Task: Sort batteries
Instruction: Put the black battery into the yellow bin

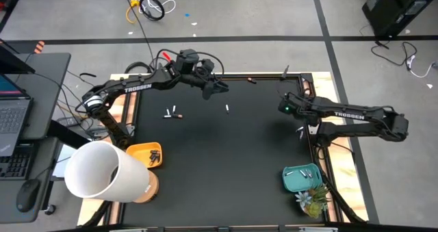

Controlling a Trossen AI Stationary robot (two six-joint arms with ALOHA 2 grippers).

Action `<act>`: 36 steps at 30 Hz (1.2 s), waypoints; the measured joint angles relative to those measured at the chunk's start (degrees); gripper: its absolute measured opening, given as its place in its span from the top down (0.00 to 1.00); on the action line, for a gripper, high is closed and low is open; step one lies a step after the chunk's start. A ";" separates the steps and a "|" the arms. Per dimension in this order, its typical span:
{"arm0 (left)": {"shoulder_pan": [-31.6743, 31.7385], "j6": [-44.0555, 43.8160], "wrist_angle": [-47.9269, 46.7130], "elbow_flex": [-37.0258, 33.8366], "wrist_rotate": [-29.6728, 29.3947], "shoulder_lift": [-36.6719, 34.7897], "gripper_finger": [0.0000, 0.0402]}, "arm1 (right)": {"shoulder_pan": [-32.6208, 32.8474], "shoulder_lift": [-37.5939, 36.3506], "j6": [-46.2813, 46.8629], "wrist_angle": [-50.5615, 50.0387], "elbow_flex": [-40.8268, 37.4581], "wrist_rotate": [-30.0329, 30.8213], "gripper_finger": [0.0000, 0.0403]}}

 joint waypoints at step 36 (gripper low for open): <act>0.00 0.17 -0.22 0.00 0.04 0.00 0.62 | -12.55 3.15 -11.12 12.53 -6.27 3.43 0.59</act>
